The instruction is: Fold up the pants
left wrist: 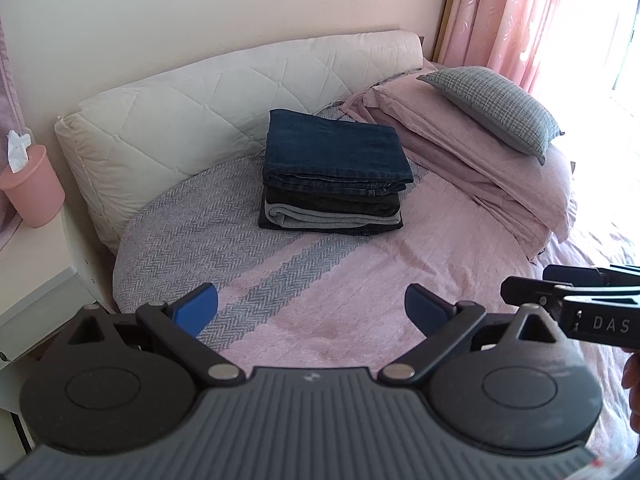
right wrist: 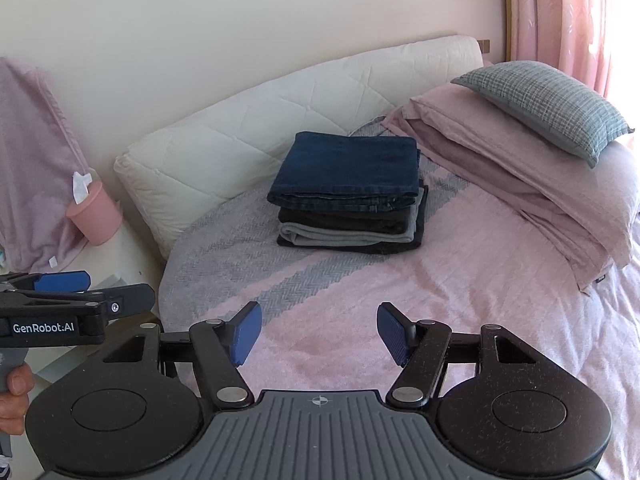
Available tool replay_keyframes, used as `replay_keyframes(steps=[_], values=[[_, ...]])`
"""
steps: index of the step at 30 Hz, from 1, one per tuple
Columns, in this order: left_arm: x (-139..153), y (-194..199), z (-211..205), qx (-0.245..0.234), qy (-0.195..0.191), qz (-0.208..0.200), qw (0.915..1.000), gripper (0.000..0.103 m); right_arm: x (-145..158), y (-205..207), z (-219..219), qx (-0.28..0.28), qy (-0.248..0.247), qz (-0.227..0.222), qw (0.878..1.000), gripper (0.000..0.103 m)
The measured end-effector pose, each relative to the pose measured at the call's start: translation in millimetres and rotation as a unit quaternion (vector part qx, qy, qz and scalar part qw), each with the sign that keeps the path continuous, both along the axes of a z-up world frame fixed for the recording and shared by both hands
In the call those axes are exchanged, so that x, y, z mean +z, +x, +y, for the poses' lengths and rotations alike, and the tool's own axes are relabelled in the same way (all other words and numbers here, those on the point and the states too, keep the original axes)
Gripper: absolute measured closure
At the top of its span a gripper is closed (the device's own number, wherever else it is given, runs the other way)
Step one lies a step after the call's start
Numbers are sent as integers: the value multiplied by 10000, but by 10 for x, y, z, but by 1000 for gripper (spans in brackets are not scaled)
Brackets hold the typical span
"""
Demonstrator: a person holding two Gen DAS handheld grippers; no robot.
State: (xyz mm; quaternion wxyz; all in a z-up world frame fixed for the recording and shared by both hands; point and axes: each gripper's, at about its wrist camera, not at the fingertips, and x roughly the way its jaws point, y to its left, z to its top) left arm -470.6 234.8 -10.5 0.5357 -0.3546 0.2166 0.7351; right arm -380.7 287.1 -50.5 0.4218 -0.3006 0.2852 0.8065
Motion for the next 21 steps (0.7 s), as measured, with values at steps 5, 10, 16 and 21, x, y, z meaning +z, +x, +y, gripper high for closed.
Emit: replay_keyframes(steps=[5, 10, 16, 21], values=[[-38, -51, 68, -47, -53, -19, 10000, 5, -16, -50, 46, -30, -51, -11, 10000, 42], [-64, -103, 127, -98, -79, -30, 9999, 5, -28, -92, 80, -47, -82, -25, 10000, 42], [-99, -161, 185, -142, -118, -45, 9998, 5, -40, -149, 113, -68, -89, -45, 9999, 42], [-125, -191, 234, -178, -147, -58, 9997, 5, -65, -179, 156, -107, -125, -73, 9998, 42]])
